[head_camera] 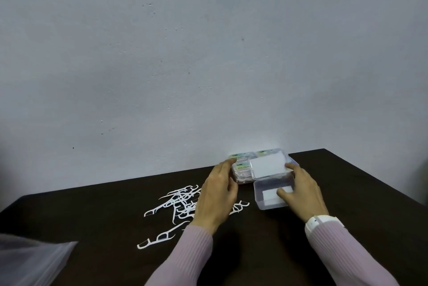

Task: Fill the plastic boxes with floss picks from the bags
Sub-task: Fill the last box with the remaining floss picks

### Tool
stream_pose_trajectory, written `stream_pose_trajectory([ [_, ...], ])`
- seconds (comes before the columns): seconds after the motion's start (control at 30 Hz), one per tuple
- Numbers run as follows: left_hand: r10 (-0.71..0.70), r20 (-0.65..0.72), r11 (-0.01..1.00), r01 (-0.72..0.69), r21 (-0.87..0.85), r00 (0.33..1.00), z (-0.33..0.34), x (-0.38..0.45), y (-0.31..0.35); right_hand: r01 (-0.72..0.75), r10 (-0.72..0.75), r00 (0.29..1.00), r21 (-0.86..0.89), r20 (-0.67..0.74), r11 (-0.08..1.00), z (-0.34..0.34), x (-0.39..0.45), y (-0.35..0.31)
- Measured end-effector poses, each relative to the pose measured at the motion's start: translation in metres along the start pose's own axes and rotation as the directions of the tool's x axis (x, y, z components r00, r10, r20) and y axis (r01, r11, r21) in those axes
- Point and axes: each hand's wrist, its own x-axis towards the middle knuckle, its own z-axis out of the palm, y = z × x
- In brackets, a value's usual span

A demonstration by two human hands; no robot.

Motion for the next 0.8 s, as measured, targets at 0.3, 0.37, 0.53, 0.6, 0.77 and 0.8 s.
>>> stream_pose_trajectory([
  [0.3,-0.081,0.074,0.997,0.081,-0.003,0.994,0.002,-0.002,-0.014,-0.189,0.193,0.974,-0.045,0.121,0.981,0.013,-0.002,0.005],
  [0.37,-0.086,0.086,0.996,0.086,0.003,0.993,0.002,-0.003,-0.017,-0.141,0.143,0.989,-0.047,0.029,0.989,0.011,-0.005,0.001],
  [0.53,-0.105,0.153,0.994,0.104,0.013,0.983,-0.009,-0.014,-0.029,0.117,-0.121,0.992,-0.071,-0.043,0.991,0.011,-0.012,-0.013],
  [0.6,-0.102,0.177,0.995,0.100,0.021,0.979,-0.018,-0.021,-0.037,0.199,-0.198,0.980,-0.083,0.019,0.976,0.014,-0.016,-0.018],
  [0.77,-0.114,0.234,0.992,0.100,0.071,0.965,-0.049,-0.044,-0.066,0.416,-0.392,0.897,-0.095,0.204,0.904,0.029,-0.032,-0.039],
  [0.8,-0.133,0.256,0.990,0.114,0.085,0.957,-0.054,-0.047,-0.072,0.446,-0.417,0.877,-0.082,0.237,0.891,0.034,-0.035,-0.044],
])
